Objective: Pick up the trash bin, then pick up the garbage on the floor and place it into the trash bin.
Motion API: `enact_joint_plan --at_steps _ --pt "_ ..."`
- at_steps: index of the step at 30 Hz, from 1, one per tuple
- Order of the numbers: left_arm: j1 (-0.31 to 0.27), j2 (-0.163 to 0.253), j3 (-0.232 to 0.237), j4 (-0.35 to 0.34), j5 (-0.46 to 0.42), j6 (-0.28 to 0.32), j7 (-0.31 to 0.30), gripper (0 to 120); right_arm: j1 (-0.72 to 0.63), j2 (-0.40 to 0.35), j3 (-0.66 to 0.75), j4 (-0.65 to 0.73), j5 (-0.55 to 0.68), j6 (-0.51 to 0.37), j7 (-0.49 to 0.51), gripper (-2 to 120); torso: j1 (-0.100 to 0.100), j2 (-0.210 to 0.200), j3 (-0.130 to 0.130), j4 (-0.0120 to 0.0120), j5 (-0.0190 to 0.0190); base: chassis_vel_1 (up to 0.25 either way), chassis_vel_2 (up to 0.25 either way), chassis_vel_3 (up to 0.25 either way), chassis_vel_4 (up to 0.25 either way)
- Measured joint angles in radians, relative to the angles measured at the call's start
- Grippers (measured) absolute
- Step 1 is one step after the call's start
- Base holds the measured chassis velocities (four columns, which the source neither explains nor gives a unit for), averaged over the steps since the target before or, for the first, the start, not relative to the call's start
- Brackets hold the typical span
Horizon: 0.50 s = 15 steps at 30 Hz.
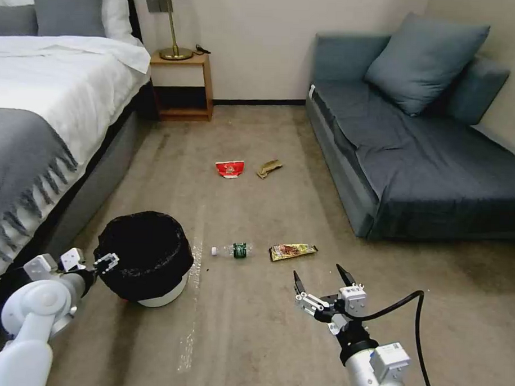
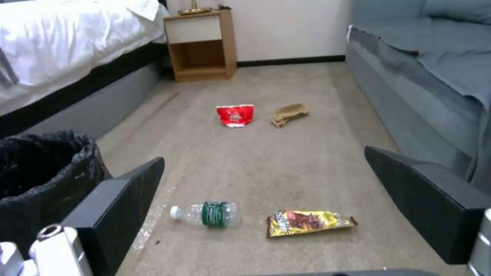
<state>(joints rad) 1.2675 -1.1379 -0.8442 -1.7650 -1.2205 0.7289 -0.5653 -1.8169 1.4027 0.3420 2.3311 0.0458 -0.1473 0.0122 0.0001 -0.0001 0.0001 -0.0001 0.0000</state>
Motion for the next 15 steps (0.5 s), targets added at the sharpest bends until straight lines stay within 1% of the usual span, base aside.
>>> enact_joint_plan --at_steps 1,2,5,6,7,8,9,10,14,15 --pt "-0.005 -0.002 0.002 0.007 0.001 0.001 -0.002 69 0.000 0.000 0.001 0.000 0.001 -0.002 -0.001 100 0.000 0.000 0.000 0.0001 0.0000 0.000 0.000 0.000 0.000" --pt "-0.005 -0.002 0.002 0.007 0.001 0.001 -0.002 69 0.000 0.000 0.001 0.000 0.001 -0.002 -0.001 100 0.000 0.000 0.000 0.0001 0.0000 0.000 0.000 0.000 0.000" --pt "-0.018 -0.012 0.009 0.037 0.015 0.002 -0.005 61 0.001 -0.001 0.003 0.000 0.003 -0.008 -0.001 100 0.000 0.000 0.000 0.0001 0.0000 0.000 0.000 0.000 0.000" --pt "-0.018 -0.012 0.009 0.037 0.015 0.002 -0.005 61 0.001 -0.001 0.003 0.000 0.003 -0.008 -0.001 100 0.000 0.000 0.000 0.0001 0.0000 0.000 0.000 0.000 0.000" --pt "-0.019 -0.016 0.009 0.043 0.022 0.000 -0.005 55 0.001 -0.001 0.004 -0.002 0.004 -0.008 -0.002 100 0.000 0.000 0.000 0.0001 0.0000 0.000 0.000 0.000 0.000" --pt "-0.017 -0.021 0.010 0.046 0.036 -0.010 -0.001 44 0.002 -0.002 0.003 -0.009 0.004 -0.009 -0.002 100 0.000 0.000 0.000 0.0001 0.0000 0.000 0.000 0.000 0.000" --pt "-0.013 -0.023 0.010 0.045 0.046 -0.019 0.005 39 0.003 -0.002 0.001 -0.012 0.004 -0.009 -0.001 100 0.000 0.000 0.000 0.0000 0.0001 0.000 0.000 0.000 0.000" --pt "-0.013 -0.023 0.010 0.045 0.046 -0.019 0.005 39 0.003 -0.002 0.001 -0.012 0.004 -0.009 -0.001 100 0.000 0.000 0.000 0.0000 0.0001 0.000 0.000 0.000 0.000" --pt "0.009 -0.029 0.006 0.022 0.098 -0.043 0.022 20 0.007 0.000 -0.010 -0.018 0.005 -0.008 0.001 100 0.000 0.000 0.000 0.0001 0.0001 0.000 0.000 0.000 0.000" --pt "0.009 -0.029 0.006 0.022 0.098 -0.043 0.022 20 0.007 0.000 -0.010 -0.018 0.005 -0.008 0.001 100 0.000 0.000 0.000 0.0001 0.0001 0.000 0.000 0.000 0.000"
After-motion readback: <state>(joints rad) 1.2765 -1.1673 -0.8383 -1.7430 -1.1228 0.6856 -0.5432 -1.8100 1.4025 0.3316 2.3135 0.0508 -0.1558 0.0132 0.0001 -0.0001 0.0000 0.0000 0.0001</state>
